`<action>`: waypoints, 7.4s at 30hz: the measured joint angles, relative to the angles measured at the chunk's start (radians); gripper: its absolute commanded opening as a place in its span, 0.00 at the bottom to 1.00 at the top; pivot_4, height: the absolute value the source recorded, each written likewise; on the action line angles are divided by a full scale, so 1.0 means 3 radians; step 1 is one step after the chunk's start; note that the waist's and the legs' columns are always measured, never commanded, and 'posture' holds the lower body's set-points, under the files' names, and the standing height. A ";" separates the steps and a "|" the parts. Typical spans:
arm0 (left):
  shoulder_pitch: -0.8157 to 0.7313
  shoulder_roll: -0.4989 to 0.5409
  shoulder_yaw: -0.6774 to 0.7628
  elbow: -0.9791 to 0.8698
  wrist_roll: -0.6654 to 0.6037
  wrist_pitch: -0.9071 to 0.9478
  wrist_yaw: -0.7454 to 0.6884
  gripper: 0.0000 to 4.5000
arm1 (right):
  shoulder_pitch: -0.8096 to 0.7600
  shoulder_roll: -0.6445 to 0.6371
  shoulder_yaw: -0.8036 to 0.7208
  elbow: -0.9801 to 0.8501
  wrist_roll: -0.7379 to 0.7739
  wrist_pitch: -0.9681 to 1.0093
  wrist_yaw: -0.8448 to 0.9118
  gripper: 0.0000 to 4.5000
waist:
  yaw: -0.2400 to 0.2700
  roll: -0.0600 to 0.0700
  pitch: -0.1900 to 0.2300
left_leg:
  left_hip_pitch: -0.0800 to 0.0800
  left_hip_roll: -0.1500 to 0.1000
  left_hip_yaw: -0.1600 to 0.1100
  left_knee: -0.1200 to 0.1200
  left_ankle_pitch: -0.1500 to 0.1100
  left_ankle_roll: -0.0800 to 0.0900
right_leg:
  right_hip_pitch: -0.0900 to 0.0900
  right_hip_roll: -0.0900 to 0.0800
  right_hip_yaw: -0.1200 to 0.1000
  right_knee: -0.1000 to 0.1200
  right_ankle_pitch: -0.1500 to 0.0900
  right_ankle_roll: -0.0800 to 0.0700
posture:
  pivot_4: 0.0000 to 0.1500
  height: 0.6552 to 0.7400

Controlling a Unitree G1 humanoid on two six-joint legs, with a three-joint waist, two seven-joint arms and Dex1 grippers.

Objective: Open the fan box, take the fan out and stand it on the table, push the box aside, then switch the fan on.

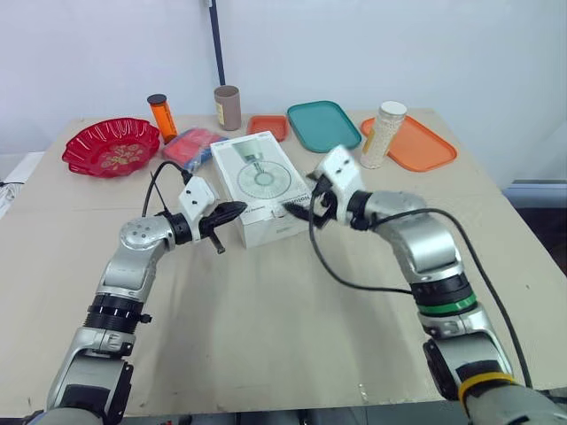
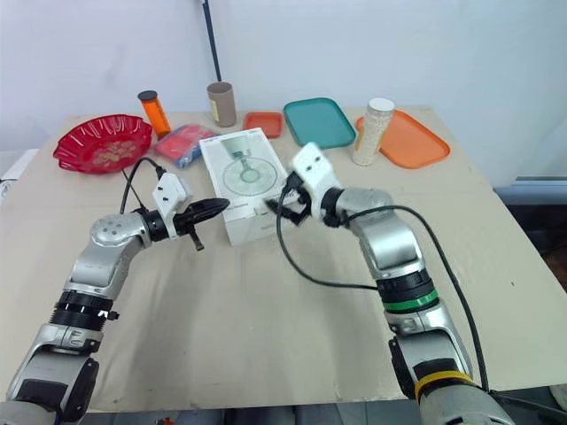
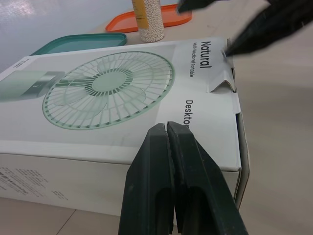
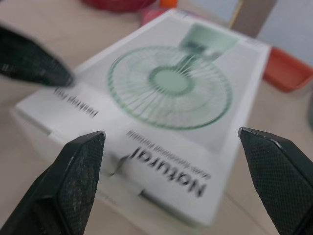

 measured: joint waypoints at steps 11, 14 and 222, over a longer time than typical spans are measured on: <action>-0.0002 0.0015 -0.0003 0.0017 0.0000 0.0000 -0.0040 0.03 | 0.0118 -0.0021 -0.0006 -0.0224 0.0242 0.0191 -0.0016 1.00 | 0.0001 0.0000 -0.0004 | 0.0000 -0.0001 0.0001 0.0001 -0.0001 0.0001 | 0.0001 -0.0001 0.0000 0.0000 0.0000 0.0000 | 1.00 1.00; 0.0001 0.0039 0.0016 0.0010 -0.0012 0.0037 -0.0068 0.03 | 0.0156 -0.0035 -0.0017 0.0036 0.0156 0.0102 -0.0145 1.00 | 0.0000 -0.0001 -0.0004 | 0.0000 -0.0001 0.0001 0.0001 -0.0001 0.0001 | 0.0001 -0.0001 0.0000 0.0000 0.0000 0.0000 | 1.00 1.00; 0.0063 0.0259 0.0120 -0.0322 -0.0263 0.0722 0.0247 0.03 | 0.0549 0.0064 0.0287 0.0032 0.0568 -0.0510 0.0663 1.00 | -0.0003 -0.0013 -0.0012 | -0.0007 0.0001 -0.0001 0.0005 0.0003 -0.0019 | -0.0007 0.0001 -0.0003 -0.0001 0.0004 0.0000 | 1.00 1.00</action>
